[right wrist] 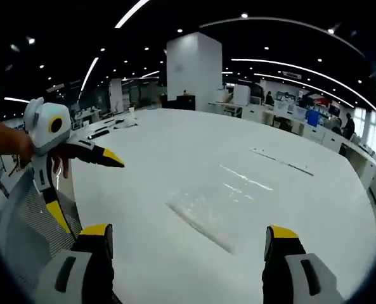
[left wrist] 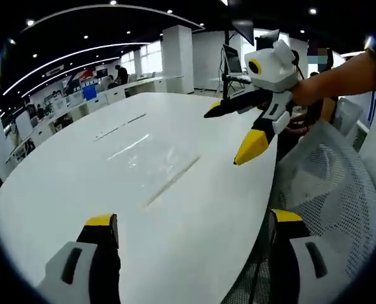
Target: Open the resealable bag by pulling the two sides of the seal apart until the entire bag opening is separated and visibly accessible.
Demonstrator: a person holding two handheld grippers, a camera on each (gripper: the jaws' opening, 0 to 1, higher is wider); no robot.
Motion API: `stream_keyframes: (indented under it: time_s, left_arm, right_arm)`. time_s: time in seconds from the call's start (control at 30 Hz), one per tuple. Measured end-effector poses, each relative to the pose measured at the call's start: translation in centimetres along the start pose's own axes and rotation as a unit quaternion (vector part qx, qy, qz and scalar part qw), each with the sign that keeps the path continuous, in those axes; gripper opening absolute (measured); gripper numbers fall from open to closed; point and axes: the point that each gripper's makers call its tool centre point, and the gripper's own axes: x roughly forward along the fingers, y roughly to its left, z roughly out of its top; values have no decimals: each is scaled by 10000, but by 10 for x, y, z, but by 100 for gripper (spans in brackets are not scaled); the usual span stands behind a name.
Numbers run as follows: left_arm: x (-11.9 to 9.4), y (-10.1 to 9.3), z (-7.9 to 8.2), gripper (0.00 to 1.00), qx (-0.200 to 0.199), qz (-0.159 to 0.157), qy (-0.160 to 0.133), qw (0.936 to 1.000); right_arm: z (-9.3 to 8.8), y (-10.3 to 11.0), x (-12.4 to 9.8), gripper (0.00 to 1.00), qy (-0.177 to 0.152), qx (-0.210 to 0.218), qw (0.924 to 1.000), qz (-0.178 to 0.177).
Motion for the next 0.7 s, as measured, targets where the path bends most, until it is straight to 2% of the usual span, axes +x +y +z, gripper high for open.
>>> stream_keyframes:
  time_s: [0.07, 0.2, 0.33, 0.5, 0.63, 0.67, 0.7]
  left_arm:
    - [-5, -3, 0, 99, 31, 20, -23, 10000]
    - [-16, -4, -2, 99, -28, 118, -105, 9999]
    - [-21, -1, -13, 99, -150, 251, -87, 9995]
    - [-20, 2, -22, 97, -429, 497, -107, 9978]
    - [-19, 3, -25, 95, -70, 660, -88, 9978]
    - [-19, 5, -23, 94, -45, 718, -173, 9973]
    - [-19, 6, -22, 94, -15, 749, -215, 9970]
  right_arm:
    - [-2, 4, -4, 100, -66, 68, 10000, -3]
    - [-6, 6, -10, 100, 0, 106, 9999, -83]
    - [-5, 6, -23, 100, -73, 128, 9997, -203]
    - [-18, 7, -34, 100, -83, 294, 9990, -326]
    - [-36, 7, -38, 100, -54, 318, 9981, -531]
    - [-44, -2, -40, 100, 28, 256, 9957, -886]
    - [-46, 3, -37, 100, 7, 240, 9966, -789]
